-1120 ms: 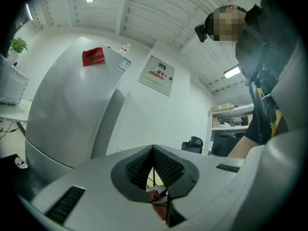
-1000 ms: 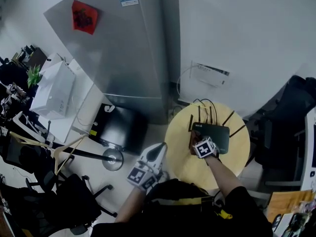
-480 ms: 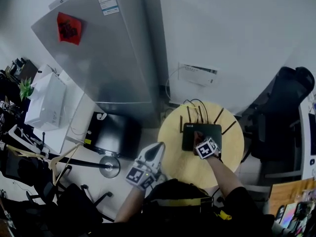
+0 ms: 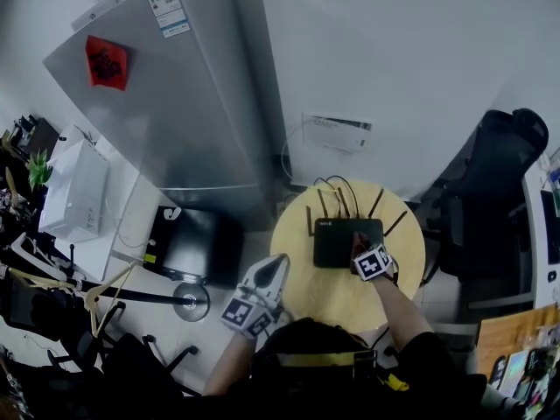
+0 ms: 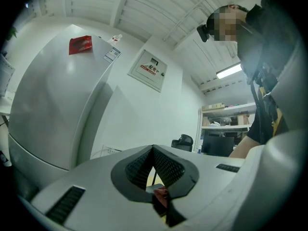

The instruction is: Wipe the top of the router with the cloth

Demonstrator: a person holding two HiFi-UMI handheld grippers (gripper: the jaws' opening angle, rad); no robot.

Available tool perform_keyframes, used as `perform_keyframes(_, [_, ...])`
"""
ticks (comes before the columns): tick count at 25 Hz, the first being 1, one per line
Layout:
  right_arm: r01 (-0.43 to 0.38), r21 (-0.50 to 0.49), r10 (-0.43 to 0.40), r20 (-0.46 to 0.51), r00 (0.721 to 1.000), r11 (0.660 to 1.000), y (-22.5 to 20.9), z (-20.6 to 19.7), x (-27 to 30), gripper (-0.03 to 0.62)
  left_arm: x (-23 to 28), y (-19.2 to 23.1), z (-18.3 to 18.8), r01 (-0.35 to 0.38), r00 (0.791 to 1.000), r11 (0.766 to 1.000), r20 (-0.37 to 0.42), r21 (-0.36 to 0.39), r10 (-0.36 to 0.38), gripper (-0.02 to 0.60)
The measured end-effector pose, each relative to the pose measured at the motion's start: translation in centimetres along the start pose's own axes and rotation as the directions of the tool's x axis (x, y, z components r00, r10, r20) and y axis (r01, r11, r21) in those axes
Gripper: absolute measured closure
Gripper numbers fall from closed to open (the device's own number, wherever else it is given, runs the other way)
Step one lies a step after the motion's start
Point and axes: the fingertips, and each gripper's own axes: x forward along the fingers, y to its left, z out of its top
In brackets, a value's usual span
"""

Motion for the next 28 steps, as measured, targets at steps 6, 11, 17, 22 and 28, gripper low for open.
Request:
perform_keyframes(6, [0.026, 0.039, -0.028, 0.033, 0.999, 0.999, -2.6, -1.5, 0.1, 0.530, 0.4, -0.6, -0.8, 0.004, 1.000, 1.000, -0.022, -0.006, -0.004, 0.588])
perform_keyframes(11, [0.025, 0.054, -0.027, 0.037, 0.999, 0.998, -3.8, -3.0, 0.1, 0.530, 0.9, -1.1, -1.0, 0.010, 1.000, 1.000, -0.020, -0.006, -0.011, 0.588])
perform_keyframes(17, [0.069, 0.047, -0.070, 0.026, 0.997, 0.997, -5.0, -3.5, -0.5, 0.530, 1.0, -1.0, -1.2, 0.012, 0.999, 1.000, -0.030, -0.011, -0.013, 0.588])
perform_keyframes(22, [0.108, 0.015, -0.108, 0.014, 0.994, 0.994, -5.6, -4.2, -1.1, 0.530, 1.0, -0.8, -1.5, 0.008, 0.999, 1.000, -0.037, -0.017, -0.008, 0.588])
perform_keyframes(28, [0.158, -0.003, -0.158, -0.004, 0.987, 0.987, -7.1, -4.6, -2.2, 0.530, 1.5, -0.8, -1.2, 0.018, 0.999, 1.000, -0.027, -0.022, -0.018, 0.588])
